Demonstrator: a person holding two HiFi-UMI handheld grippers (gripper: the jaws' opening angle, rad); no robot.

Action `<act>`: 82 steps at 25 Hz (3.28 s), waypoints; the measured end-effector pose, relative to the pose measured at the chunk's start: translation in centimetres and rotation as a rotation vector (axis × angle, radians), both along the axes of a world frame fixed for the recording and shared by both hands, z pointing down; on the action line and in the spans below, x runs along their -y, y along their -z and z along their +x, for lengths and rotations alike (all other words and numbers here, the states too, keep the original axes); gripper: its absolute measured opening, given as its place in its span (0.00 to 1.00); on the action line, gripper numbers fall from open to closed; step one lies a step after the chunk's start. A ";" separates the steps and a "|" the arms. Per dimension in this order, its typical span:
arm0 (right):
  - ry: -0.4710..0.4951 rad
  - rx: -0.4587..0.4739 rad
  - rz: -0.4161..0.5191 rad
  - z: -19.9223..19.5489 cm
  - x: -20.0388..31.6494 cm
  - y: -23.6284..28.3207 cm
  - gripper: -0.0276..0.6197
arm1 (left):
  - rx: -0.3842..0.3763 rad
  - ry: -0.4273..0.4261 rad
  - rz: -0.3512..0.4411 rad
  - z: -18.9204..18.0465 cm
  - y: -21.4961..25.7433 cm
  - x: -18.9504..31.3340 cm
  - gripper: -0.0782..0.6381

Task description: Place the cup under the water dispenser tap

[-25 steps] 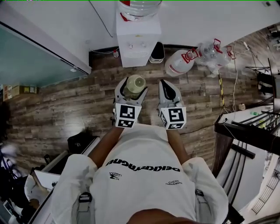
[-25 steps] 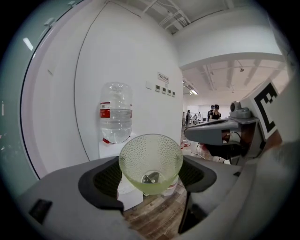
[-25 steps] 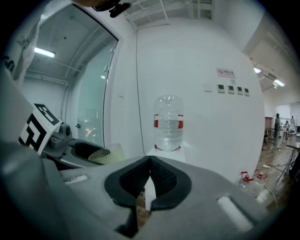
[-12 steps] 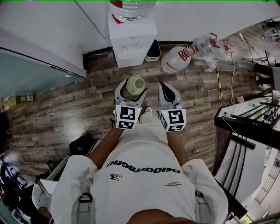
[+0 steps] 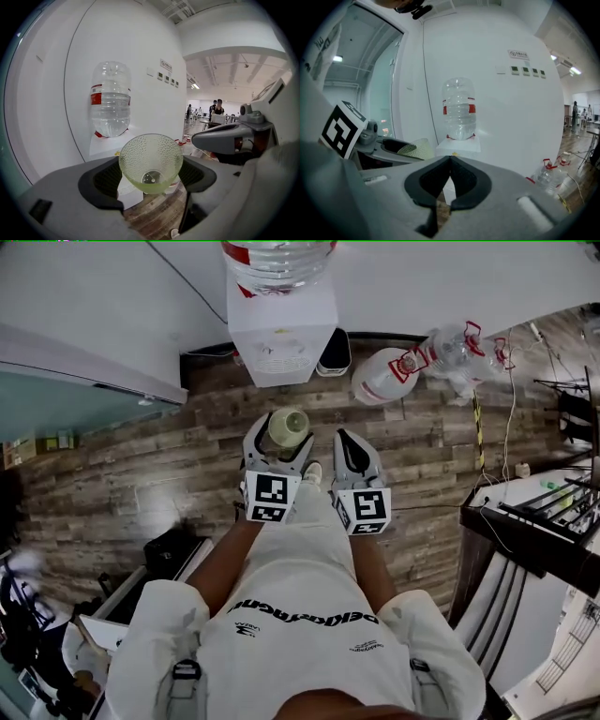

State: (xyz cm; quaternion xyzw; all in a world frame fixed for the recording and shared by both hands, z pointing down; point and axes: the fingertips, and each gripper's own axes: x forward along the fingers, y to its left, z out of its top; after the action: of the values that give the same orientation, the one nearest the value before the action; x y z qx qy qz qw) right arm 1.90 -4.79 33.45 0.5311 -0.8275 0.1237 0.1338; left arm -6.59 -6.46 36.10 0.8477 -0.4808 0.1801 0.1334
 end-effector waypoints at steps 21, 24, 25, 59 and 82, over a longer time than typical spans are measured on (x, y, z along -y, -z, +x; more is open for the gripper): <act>-0.032 0.058 -0.078 6.2 6.6 -15.5 0.04 | 0.030 0.096 -0.063 4.9 -14.2 8.4 0.62; -0.043 0.056 -0.088 6.6 6.8 -17.8 0.04 | 0.039 0.101 -0.071 5.1 -16.8 9.3 0.62; -0.045 0.057 -0.092 6.7 7.0 -18.6 0.04 | 0.041 0.102 -0.074 5.1 -17.6 9.7 0.62; -0.080 0.074 -0.127 8.4 11.0 -30.3 0.04 | 0.118 0.143 -0.119 4.4 -40.2 21.5 0.62; -0.092 0.058 -0.160 10.4 12.8 -33.1 0.04 | 0.196 0.104 -0.120 4.6 -48.4 27.5 0.63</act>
State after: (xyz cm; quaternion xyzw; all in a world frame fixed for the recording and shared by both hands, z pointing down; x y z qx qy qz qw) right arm 12.31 -17.58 66.52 0.5524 -0.7932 0.2108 0.1457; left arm -1.95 -33.95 84.50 0.7905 -0.5232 0.2833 0.1453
